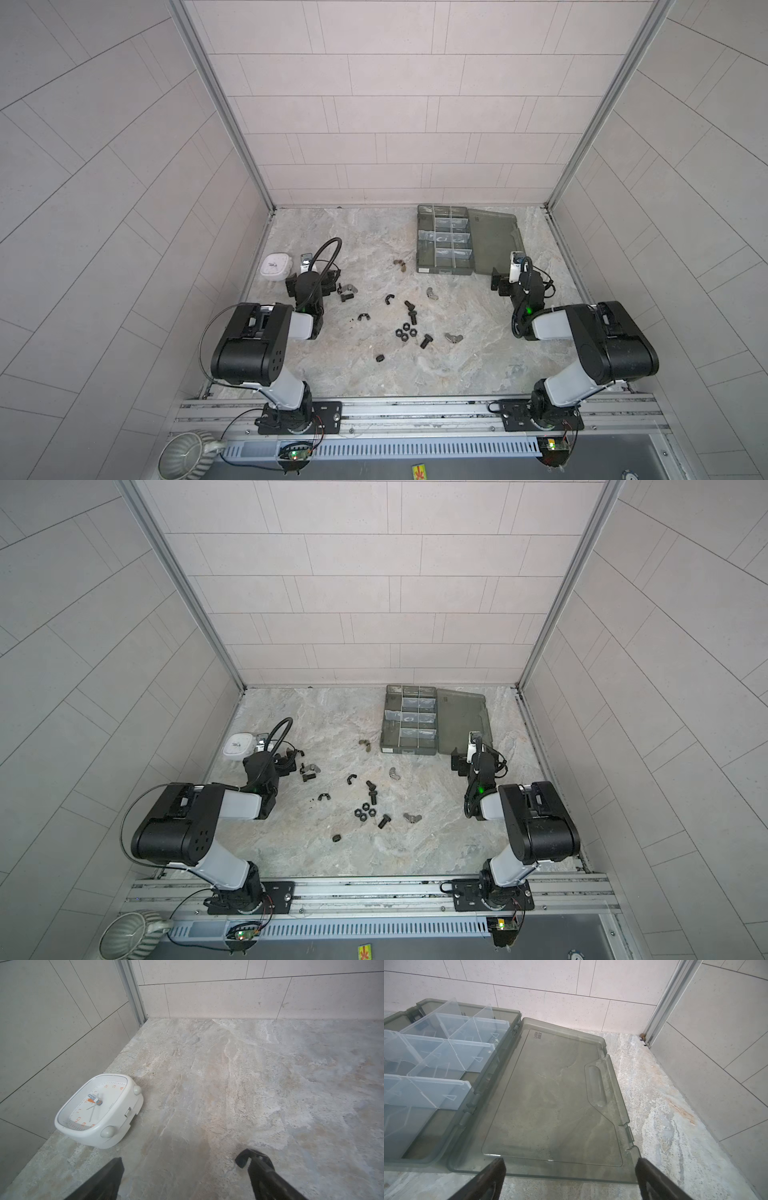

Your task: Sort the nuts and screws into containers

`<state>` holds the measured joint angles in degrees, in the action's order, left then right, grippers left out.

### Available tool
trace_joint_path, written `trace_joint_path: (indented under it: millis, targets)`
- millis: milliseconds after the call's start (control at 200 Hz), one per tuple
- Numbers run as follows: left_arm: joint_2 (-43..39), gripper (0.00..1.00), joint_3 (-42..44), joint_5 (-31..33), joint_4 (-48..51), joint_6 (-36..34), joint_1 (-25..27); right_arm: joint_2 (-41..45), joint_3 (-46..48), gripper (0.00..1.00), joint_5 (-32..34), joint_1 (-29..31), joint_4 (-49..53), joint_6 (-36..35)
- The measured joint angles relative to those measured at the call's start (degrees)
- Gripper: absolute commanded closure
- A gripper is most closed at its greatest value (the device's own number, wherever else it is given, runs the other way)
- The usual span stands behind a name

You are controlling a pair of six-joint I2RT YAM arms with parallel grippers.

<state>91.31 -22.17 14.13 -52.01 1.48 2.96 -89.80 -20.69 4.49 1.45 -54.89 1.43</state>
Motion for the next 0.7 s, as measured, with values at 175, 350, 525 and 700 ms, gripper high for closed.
trace_joint_path:
  millis: [175,350,525,700]
  targets:
    - [0.0,0.0,0.0,-0.2,0.0,0.0,0.0,0.0,0.0,0.01,0.0,0.0,-0.1,0.0]
    - [0.0,0.0,0.0,-0.2,0.0,0.0,0.0,0.0,0.0,0.01,0.0,0.0,-0.1,0.0]
    - [0.0,0.0,0.0,-0.3,0.0,0.0,-0.2,0.0,0.0,0.01,-0.2,0.0,-0.1,0.0]
    - [0.0,0.0,0.0,-0.5,0.0,0.0,-0.3,0.0,0.0,0.01,-1.1,-0.7,-0.2,0.0]
